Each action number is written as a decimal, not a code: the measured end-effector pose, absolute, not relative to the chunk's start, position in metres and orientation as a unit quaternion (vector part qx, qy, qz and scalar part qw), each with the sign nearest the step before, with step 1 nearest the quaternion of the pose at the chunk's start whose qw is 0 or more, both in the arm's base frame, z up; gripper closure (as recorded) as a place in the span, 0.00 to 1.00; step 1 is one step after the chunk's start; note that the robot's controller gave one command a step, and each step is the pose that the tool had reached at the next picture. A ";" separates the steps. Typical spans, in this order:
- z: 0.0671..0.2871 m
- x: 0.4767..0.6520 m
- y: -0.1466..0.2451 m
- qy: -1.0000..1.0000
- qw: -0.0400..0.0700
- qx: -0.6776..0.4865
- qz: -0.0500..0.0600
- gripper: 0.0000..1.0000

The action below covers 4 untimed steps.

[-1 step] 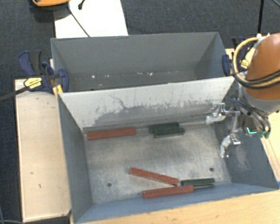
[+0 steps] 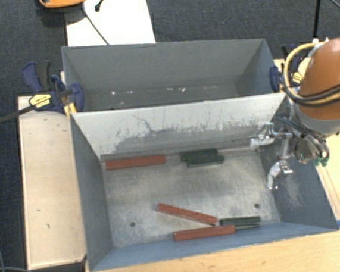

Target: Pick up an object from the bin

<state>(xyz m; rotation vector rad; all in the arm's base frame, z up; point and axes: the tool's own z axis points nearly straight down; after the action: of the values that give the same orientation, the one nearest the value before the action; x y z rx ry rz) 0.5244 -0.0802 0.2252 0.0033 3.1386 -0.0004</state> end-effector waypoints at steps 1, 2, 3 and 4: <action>0.171 0.512 -0.058 0.999 0.003 -0.053 0.000 0.00; 0.160 0.484 -0.004 0.992 0.000 -0.125 0.001 0.00; 0.144 0.487 0.023 0.995 -0.001 -0.102 0.001 0.00; 0.079 0.485 0.036 0.993 0.013 -0.114 -0.001 0.00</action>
Offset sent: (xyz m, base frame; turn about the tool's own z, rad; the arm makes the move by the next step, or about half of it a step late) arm -0.0394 0.0730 -0.0652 -0.2457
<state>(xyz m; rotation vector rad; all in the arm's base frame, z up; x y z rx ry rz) 0.4854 0.0365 0.0786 -0.3557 3.0955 -0.0027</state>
